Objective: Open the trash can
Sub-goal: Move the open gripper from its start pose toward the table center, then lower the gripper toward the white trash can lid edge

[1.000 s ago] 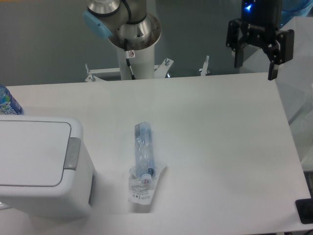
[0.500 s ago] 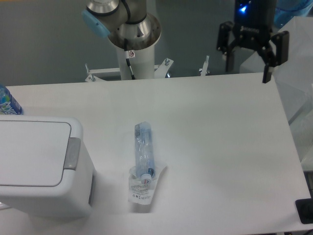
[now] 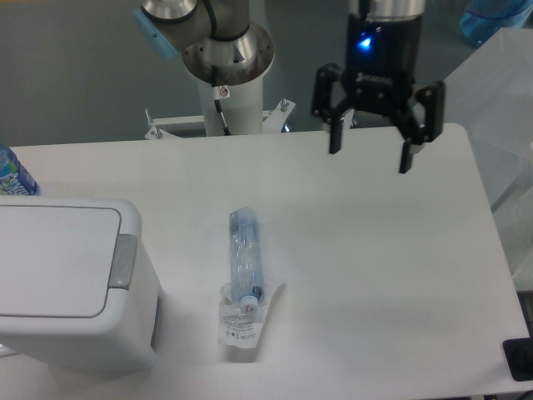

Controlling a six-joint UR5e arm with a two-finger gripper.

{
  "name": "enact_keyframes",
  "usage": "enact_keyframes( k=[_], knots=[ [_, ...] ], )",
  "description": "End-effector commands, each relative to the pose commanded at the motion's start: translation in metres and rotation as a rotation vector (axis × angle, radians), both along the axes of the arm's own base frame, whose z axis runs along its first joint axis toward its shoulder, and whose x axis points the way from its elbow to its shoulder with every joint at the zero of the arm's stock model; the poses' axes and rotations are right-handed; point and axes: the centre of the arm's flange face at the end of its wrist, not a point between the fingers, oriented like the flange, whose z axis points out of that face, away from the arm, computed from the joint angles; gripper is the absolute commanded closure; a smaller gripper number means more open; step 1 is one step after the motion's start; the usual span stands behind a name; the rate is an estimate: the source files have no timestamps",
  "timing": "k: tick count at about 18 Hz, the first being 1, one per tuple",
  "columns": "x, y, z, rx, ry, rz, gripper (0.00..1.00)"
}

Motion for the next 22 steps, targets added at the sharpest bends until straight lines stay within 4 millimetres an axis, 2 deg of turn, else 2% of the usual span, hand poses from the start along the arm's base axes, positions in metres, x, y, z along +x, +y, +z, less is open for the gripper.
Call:
enact_keyframes(
  k=[1,3,5,9,11,14,18,22],
  knots=[
    [0.005,0.009,-0.004,0.012,-0.017,0.019,0.00],
    [0.027,0.030,-0.013,0.023,-0.062,0.036,0.00],
    [0.035,0.040,-0.019,0.042,-0.108,0.096,0.00],
    [0.060,0.079,-0.032,0.100,-0.201,0.207,0.00],
    [0.065,0.092,-0.039,0.119,-0.219,0.231,0.00],
    [0.084,0.120,-0.062,0.093,-0.244,0.206,0.00],
    [0.093,0.132,-0.073,0.107,-0.329,0.307,0.00],
    [0.104,0.145,-0.080,0.123,-0.354,0.330,0.00]
  ],
)
